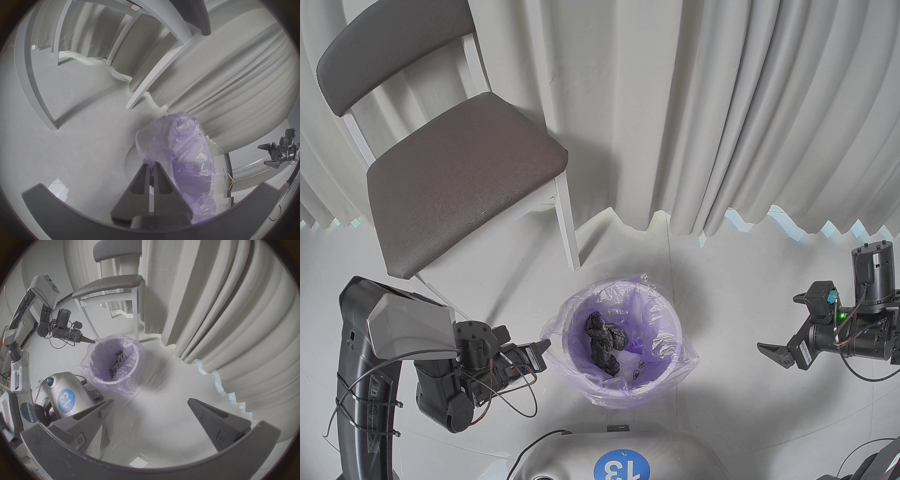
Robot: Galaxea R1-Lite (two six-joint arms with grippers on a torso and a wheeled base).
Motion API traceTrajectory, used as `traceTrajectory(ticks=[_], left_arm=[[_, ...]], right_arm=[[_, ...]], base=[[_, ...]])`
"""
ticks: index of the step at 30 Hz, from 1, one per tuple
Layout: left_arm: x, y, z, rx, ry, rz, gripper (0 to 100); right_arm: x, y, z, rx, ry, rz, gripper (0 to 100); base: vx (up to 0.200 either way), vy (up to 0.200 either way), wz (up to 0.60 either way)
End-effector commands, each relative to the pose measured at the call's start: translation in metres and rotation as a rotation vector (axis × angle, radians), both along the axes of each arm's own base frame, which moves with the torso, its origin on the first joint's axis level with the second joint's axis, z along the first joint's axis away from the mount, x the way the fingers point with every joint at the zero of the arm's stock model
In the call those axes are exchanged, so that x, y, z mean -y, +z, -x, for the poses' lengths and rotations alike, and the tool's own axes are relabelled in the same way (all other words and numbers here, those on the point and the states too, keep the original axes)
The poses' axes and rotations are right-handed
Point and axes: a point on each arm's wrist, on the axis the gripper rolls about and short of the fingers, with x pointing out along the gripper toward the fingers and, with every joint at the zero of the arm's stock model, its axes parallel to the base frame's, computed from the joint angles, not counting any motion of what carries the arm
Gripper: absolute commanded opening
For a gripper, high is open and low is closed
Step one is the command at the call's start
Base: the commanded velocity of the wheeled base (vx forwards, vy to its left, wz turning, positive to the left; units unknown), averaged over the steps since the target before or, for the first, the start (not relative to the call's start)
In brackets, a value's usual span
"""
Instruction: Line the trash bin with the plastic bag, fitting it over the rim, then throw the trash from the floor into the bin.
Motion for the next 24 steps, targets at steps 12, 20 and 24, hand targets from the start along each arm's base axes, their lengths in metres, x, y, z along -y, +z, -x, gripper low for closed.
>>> traceTrajectory(ticks=[12, 20, 24], left_arm=[[-0.030, -0.042, -0.022, 0.057, -0.103, -0.429, 0], [-0.006, -0.040, -0.068, 0.085, -0.167, -0.489, 0], [0.002, -0.037, -0.090, 0.092, -0.168, -0.489, 0]], right_arm=[[-0.003, -0.001, -0.001, -0.002, 0.027, 0.017, 100], [-0.008, -0.014, -0.015, -0.055, 0.033, 0.048, 100], [-0.010, -0.020, -0.025, -0.073, 0.030, 0.060, 100]], base=[[0.000, 0.000, 0.00], [0.000, 0.000, 0.00], [0.000, 0.000, 0.00]])
